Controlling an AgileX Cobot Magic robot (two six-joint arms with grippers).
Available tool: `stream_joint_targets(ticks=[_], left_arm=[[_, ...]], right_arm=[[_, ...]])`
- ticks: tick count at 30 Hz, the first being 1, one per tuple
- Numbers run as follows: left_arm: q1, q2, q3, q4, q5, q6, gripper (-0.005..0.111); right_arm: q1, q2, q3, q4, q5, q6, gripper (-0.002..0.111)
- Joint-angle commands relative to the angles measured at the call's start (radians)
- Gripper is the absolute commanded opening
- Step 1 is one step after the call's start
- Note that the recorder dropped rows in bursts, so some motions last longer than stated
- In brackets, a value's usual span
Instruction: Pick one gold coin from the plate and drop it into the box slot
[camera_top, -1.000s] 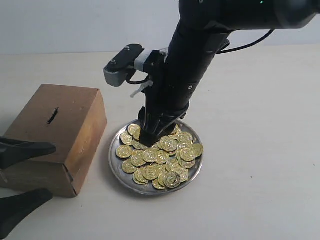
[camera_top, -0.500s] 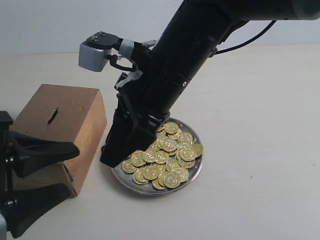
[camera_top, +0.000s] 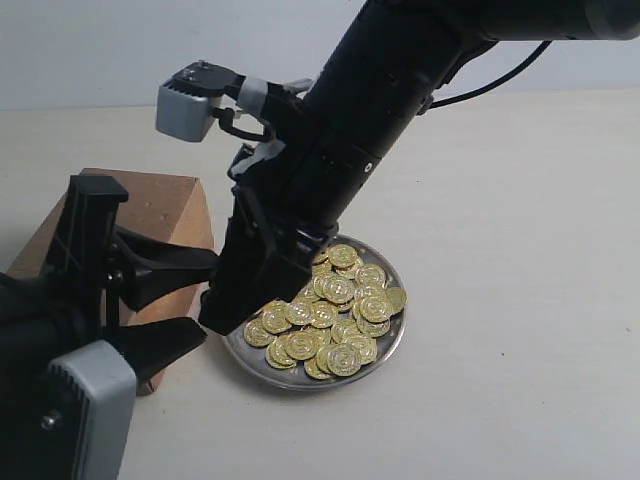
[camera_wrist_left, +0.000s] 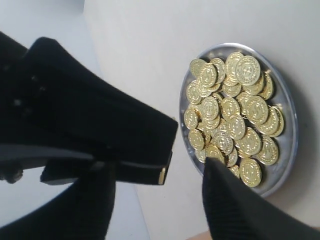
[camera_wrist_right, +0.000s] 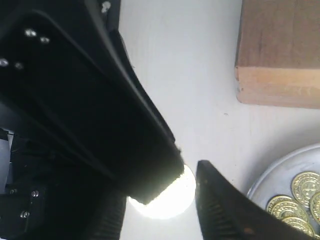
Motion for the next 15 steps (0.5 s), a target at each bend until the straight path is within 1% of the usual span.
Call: stream_joint_targets(ticks=[1, 8, 12, 15], left_arm=[[-0.006, 0.017, -0.009, 0.013, -0.014, 0.0, 0.036], [-0.006, 0.017, -0.009, 0.034, -0.012, 0.0, 0.017], [-0.006, 0.017, -0.009, 0.041, -0.012, 0.002, 0.0], [-0.006, 0.017, -0.009, 0.045, -0.012, 0.002, 0.0]], right_arm=[[-0.004, -0.007, -0.005, -0.016, 0.004, -0.012, 0.034], [-0.004, -0.007, -0.005, -0.02, 0.004, -0.012, 0.034], [-0.004, -0.007, -0.005, -0.02, 0.004, -0.012, 0.034], [-0.004, -0.007, -0.005, -0.02, 0.004, -0.012, 0.034]])
